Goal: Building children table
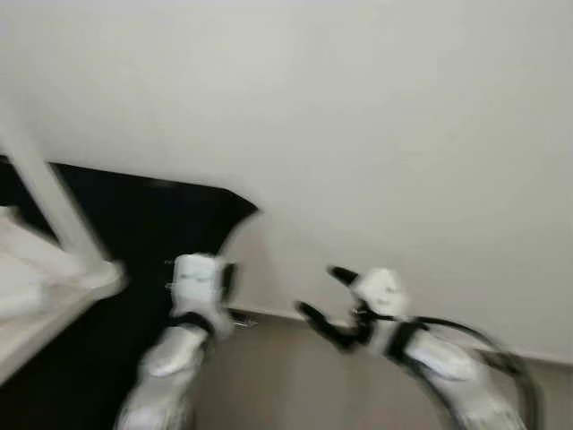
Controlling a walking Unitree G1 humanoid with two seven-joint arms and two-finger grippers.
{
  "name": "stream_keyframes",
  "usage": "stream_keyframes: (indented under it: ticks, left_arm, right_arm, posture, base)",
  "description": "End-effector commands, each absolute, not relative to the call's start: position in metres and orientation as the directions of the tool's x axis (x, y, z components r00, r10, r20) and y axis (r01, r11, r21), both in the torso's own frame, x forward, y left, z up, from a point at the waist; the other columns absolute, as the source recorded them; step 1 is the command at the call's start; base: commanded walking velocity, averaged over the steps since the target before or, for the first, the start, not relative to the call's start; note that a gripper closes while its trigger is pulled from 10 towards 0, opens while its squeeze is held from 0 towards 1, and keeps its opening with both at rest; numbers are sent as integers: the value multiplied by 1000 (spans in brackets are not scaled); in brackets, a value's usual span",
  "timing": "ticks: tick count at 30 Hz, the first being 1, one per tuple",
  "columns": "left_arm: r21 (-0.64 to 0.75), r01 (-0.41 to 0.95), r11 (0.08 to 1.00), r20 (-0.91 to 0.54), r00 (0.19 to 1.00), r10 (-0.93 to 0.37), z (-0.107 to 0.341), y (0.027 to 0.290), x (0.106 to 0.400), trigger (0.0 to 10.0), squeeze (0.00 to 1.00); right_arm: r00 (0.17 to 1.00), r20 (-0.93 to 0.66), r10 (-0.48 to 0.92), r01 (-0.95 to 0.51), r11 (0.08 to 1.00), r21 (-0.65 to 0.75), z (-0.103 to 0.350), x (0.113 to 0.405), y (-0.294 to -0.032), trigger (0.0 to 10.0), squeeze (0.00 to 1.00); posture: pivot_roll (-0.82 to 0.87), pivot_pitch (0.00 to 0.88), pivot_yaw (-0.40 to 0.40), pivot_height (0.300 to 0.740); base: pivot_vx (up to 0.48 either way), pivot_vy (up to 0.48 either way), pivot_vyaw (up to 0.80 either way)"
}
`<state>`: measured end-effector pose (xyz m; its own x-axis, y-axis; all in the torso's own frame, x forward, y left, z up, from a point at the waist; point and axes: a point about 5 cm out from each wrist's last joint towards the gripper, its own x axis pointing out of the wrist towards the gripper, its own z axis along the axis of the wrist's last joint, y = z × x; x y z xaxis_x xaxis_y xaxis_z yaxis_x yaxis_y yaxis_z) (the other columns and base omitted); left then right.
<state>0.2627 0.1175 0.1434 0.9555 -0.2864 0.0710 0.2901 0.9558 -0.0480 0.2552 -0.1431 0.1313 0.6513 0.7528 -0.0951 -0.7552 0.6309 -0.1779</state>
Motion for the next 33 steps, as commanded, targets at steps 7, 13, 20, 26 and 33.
stream_keyframes:
  ticks: [7,13,20,26,33]
  left_arm:
    - [-34,256,966,66,965,-254,142,128,260,10000,0]
    - [-16,259,966,73,964,-258,143,127,259,10000,0]
    - [0,271,963,76,960,-270,143,126,259,10000,0]
    - [-4,275,962,70,959,-274,142,125,259,10000,0]
    - [-1,269,963,71,961,-268,142,125,258,10000,0]
  right_arm:
    - [461,-102,881,-874,432,-221,160,252,-137,10000,0]
    - [373,-152,915,-913,333,-238,165,246,-137,10000,0]
    - [306,-186,934,-940,265,-215,163,238,-132,10000,0]
    - [239,-232,943,-959,192,-206,161,235,-131,10000,0]
    - [250,-247,936,-954,196,-225,159,238,-130,10000,0]
  posture:
    - [-67,48,-42,740]
    - [-64,49,-42,740]
    - [-64,51,-37,740]
    - [-56,52,-43,740]
    - [-54,54,-45,740]
  base:
    - [0,0,800]
    - [0,0,800]
    - [0,0,800]
    - [0,0,800]
    - [0,0,800]
